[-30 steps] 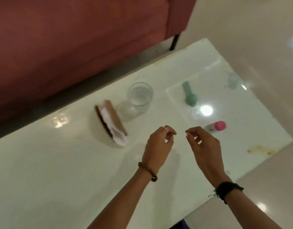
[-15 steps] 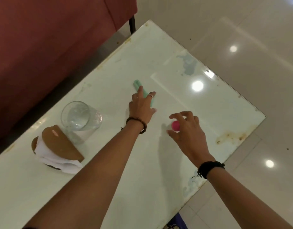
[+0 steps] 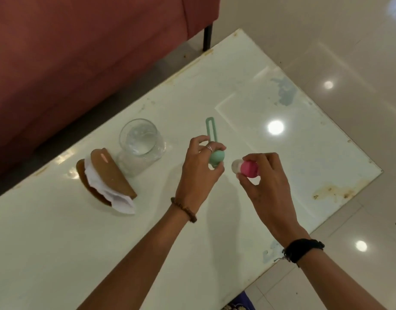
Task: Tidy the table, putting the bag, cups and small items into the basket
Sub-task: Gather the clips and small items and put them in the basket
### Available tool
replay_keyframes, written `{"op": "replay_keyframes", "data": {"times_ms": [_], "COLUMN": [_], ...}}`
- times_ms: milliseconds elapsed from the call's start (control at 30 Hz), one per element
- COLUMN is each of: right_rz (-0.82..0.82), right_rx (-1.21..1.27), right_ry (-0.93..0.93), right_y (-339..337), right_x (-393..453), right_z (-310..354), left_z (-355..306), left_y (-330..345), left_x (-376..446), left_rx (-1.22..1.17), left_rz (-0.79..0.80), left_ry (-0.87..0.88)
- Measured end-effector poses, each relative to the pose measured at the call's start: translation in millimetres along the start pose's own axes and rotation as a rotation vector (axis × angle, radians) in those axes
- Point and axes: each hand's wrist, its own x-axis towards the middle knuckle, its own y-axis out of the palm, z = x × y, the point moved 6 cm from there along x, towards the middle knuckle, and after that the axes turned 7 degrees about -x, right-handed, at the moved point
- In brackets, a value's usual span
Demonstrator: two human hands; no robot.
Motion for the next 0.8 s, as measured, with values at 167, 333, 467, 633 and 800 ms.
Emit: {"op": "replay_keyframes", "data": {"times_ms": [167,333,467,633,800], "right_rz": [-0.039,0.027,0.160,0.381,0.662], "right_rx": [0.040,0.110,0.180,0.197,0.217], "right_ry": [-0.134,-0.318,-0.439,-0.653,-0.888], "right_y": [12.1,54.7,115.4,203.4,286.4], "right_x": [-37.5,-93.7,-156.5,-259.0,-372.1], "right_z": [73.1,176.3,267.4,383.2,489.0], "left_z": [1.2,37.1,89.5,163.5,228.3], "left_y": [-81.5,-181.8,-269.7,-383.5,-490.1], "left_x": [-63.3,-143.6,-227.3,-354.3,-493.0], "left_rx": [0.023,0.088,0.104,0.201,0.361], "left_rz": [-0.097,-0.272,-0.440,-0.655,-0.873], "left_ry": [0.093,0.052,-0.043,-0.200,-0.410]}}
